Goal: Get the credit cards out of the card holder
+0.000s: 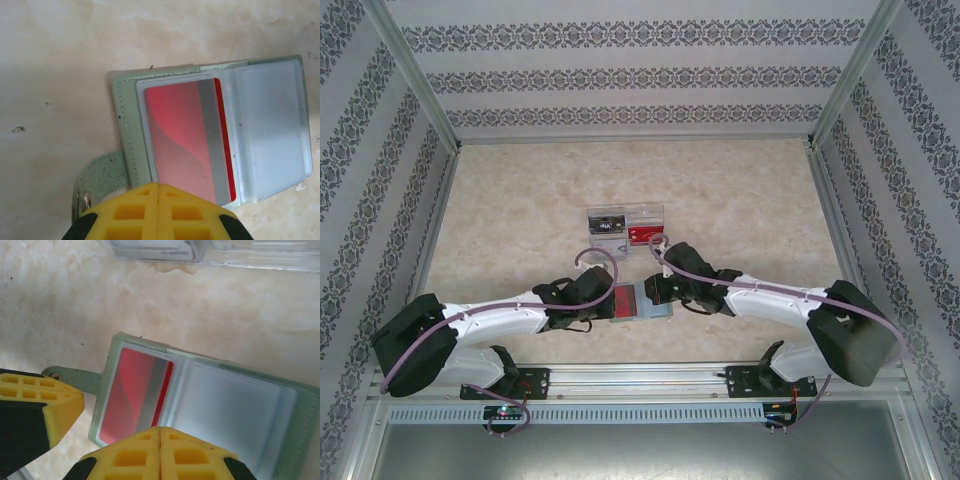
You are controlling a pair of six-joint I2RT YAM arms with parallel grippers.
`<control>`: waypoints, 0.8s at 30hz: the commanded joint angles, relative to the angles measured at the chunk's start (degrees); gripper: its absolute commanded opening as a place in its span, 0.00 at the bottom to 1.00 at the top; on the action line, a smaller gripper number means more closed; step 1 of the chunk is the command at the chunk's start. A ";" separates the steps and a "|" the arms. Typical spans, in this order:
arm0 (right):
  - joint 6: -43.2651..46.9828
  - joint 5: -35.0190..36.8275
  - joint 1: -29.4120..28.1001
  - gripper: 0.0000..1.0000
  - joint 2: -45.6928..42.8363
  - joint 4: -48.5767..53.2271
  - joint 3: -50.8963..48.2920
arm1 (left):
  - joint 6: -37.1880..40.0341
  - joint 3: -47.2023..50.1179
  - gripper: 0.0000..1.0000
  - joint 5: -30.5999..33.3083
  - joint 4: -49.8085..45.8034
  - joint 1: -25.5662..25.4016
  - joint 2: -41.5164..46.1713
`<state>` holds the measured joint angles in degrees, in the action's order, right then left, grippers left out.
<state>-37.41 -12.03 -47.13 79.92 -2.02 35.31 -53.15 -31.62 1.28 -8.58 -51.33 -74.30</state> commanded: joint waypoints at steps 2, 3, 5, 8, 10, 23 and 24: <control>-2.21 -2.19 -1.28 0.09 4.07 0.49 3.49 | 0.51 0.62 0.00 -0.68 3.23 1.14 -0.54; -2.51 -2.28 -1.36 0.09 4.87 0.45 3.98 | 0.60 0.72 0.00 -0.91 3.58 1.23 -0.88; -3.05 -2.87 -1.46 0.09 6.51 0.35 4.74 | 0.73 0.87 0.00 -1.27 4.35 1.58 -1.63; -3.88 -3.61 -1.55 0.09 8.24 0.20 5.40 | 0.70 1.29 0.00 -1.89 5.69 1.80 -2.71; -4.17 -3.67 -1.56 0.09 9.05 0.18 5.73 | 0.67 1.58 0.00 -1.98 6.17 1.85 -3.24; -5.47 -4.51 -1.57 0.16 12.06 0.06 5.92 | -0.47 3.22 0.00 -2.68 7.86 1.85 -4.17; -5.57 -4.60 -1.63 0.16 12.26 0.01 5.80 | -0.55 3.18 0.00 -2.83 8.11 1.85 -4.41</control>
<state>-42.09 -15.88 -47.90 91.05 -1.98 40.03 -53.15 -29.02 -0.89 -3.07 -50.11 -77.69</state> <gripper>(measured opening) 0.159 0.058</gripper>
